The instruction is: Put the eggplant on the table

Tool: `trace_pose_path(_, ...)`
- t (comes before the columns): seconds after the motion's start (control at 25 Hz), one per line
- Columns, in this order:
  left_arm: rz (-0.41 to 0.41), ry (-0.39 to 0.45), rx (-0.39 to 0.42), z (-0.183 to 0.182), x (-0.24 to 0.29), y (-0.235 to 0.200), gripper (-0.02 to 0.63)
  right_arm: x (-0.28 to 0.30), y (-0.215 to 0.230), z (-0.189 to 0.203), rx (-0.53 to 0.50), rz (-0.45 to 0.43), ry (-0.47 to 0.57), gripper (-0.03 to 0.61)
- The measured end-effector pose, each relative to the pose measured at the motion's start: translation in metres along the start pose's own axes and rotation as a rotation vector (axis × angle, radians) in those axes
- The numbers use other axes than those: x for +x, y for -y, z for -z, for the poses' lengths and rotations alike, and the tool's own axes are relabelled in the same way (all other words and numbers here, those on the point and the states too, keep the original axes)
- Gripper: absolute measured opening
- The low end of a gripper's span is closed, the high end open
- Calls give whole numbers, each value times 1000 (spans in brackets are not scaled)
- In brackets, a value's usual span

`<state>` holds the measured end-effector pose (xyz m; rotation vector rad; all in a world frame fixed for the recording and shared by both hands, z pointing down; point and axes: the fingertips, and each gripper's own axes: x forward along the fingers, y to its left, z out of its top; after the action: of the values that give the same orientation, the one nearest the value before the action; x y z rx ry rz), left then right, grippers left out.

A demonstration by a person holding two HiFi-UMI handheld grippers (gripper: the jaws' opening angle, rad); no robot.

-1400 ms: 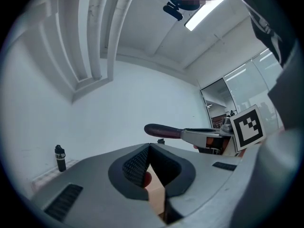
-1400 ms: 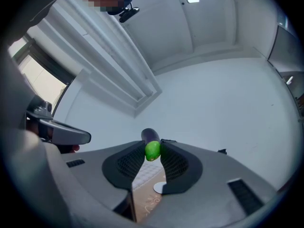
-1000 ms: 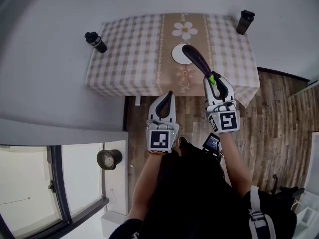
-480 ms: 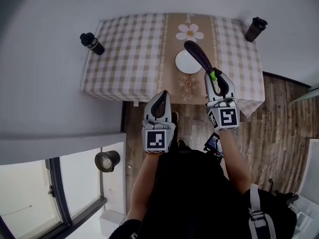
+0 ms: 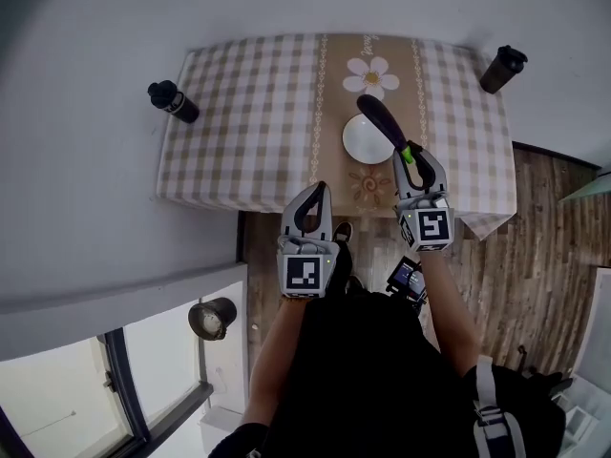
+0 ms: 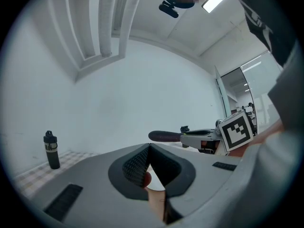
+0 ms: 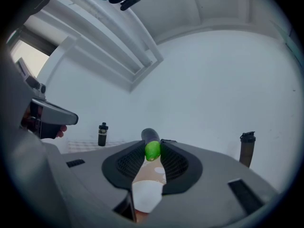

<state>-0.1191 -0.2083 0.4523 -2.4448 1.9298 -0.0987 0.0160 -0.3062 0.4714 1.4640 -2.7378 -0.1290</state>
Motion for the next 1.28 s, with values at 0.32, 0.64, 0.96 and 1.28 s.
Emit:
trace_pose_path(0.32, 16, -70, 24, 27, 15, -10, -9, 30, 5, 45, -18, 6, -88, 106)
trace_pose_path(0.64, 9, -92, 16, 40, 20, -15, -9, 48, 11, 80, -9, 7, -157, 106)
trace_pose_path(0.96, -2, -72, -1, 39, 23, -20, -9, 63, 6, 116, 5, -15, -244, 107)
trace_pose_path(1.28, -17, -72, 3, 44, 24, -25, -9, 68, 3, 153, 29, -25, -328, 107)
